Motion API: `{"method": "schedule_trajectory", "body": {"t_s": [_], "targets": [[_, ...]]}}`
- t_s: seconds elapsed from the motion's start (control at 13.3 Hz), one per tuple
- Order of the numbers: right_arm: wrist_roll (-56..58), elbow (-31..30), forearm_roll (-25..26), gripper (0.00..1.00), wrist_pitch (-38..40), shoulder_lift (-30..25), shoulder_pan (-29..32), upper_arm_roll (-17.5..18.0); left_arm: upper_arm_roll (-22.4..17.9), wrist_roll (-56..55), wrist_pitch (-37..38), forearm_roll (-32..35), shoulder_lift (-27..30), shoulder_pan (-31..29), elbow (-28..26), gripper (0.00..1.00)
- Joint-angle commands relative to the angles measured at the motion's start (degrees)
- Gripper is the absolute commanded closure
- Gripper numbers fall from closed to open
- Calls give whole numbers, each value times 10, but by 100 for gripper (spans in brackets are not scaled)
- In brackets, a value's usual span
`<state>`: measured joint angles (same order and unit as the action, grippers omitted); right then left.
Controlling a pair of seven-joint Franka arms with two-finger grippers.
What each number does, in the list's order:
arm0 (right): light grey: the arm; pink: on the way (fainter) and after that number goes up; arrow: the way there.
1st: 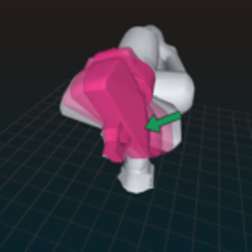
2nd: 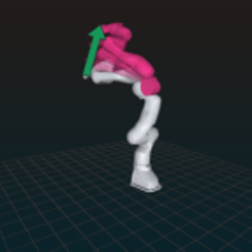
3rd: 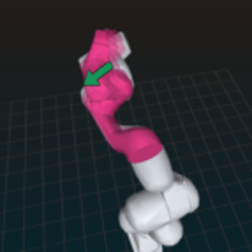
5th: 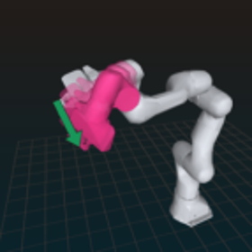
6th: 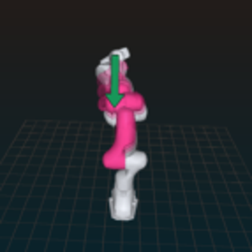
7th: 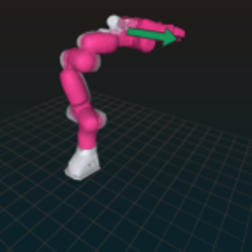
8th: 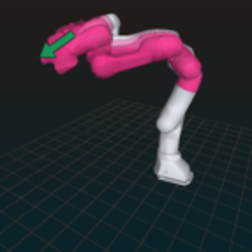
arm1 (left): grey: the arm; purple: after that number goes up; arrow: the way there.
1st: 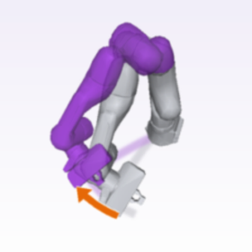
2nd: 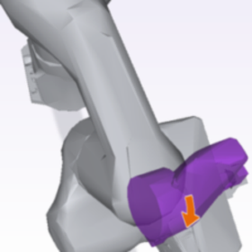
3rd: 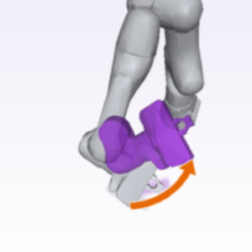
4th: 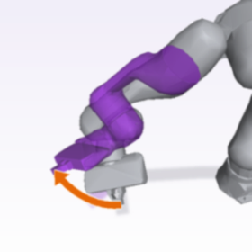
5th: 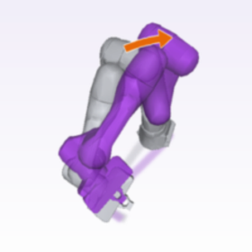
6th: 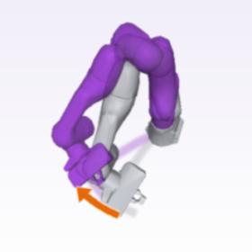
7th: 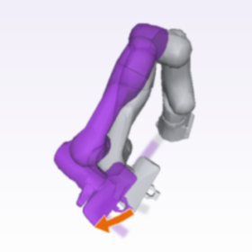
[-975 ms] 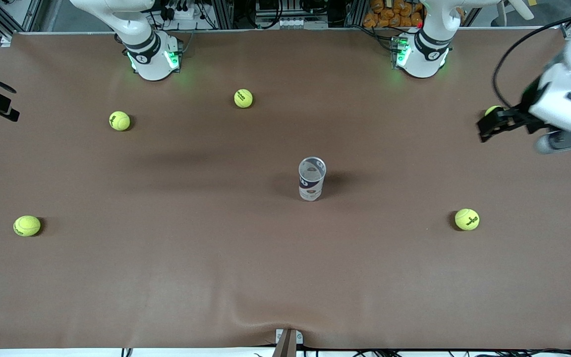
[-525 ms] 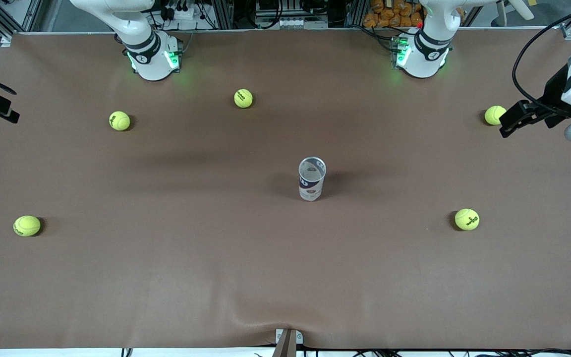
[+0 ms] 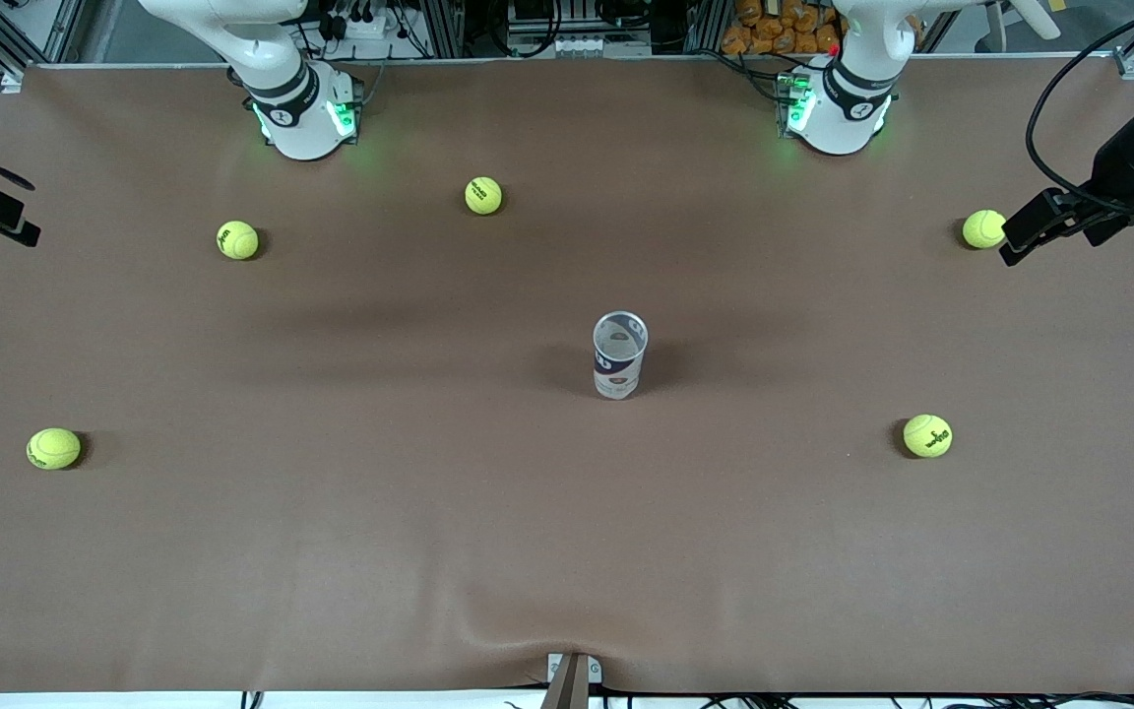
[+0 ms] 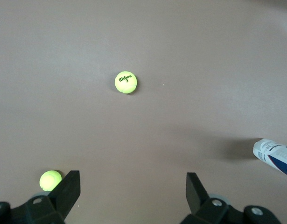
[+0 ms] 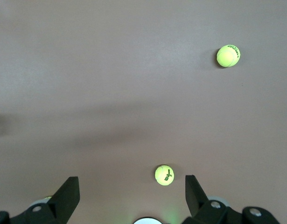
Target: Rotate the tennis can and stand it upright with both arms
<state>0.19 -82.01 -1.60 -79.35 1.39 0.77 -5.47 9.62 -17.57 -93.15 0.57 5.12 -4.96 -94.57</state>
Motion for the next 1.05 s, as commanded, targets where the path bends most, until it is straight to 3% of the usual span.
{"method": "schedule_trajectory", "body": {"t_s": [0.0,0.97], "targets": [[-10,5,-8,0,-1,3,-1,1,4,16,18,-8,-1,-8,18,0],[-10,5,-8,0,-1,3,-1,1,4,16,40,-10,-1,-8,18,0]]}}
